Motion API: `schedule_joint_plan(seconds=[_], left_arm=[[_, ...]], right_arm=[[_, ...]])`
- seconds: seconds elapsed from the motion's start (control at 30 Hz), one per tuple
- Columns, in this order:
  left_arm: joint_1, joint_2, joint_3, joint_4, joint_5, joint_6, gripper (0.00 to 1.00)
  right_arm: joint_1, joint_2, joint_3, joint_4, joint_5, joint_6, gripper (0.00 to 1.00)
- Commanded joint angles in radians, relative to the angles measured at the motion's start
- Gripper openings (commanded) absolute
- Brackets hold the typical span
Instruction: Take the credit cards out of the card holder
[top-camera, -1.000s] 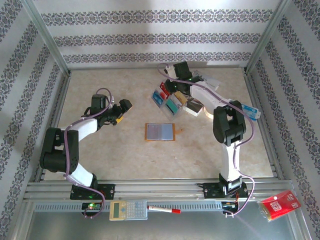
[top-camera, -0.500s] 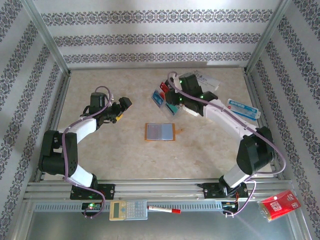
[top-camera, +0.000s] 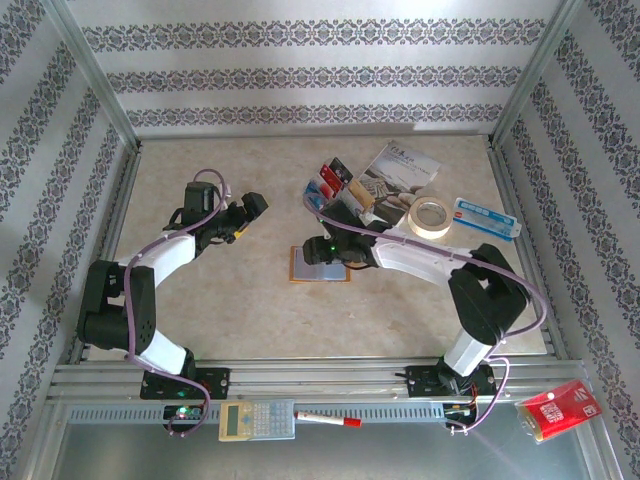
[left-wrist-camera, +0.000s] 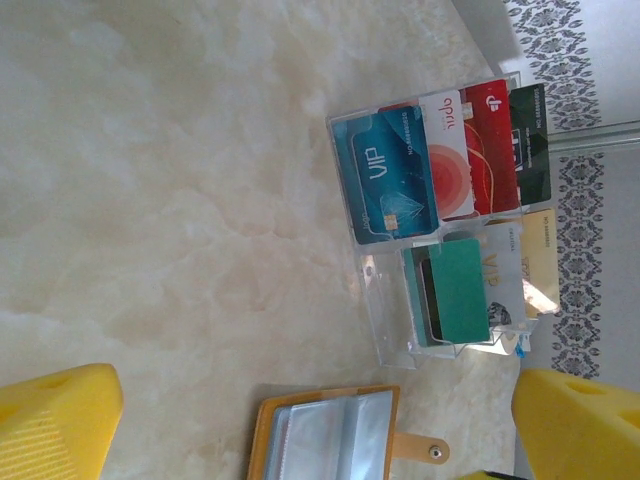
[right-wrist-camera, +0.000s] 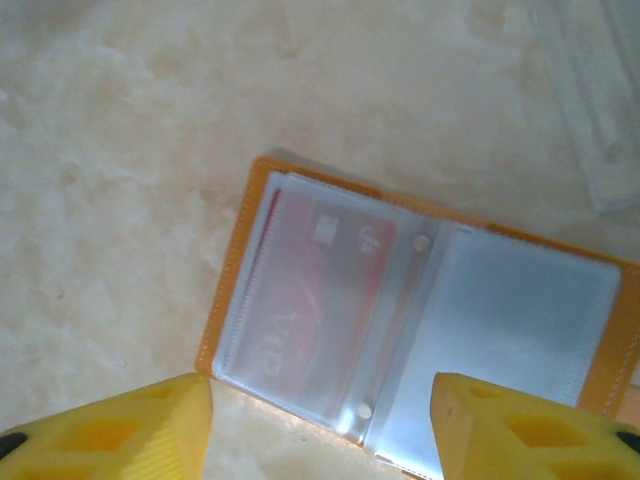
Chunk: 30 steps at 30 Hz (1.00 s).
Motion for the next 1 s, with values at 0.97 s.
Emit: schedule_joint_plan(seconds=[0.97], left_arm=[[-0.036, -0.009, 0.008, -0.227, -0.016, 0.095, 1.00]], right_arm=[[0.019, 0.259, 0.104, -0.111, 0.043, 0.022, 0.65]])
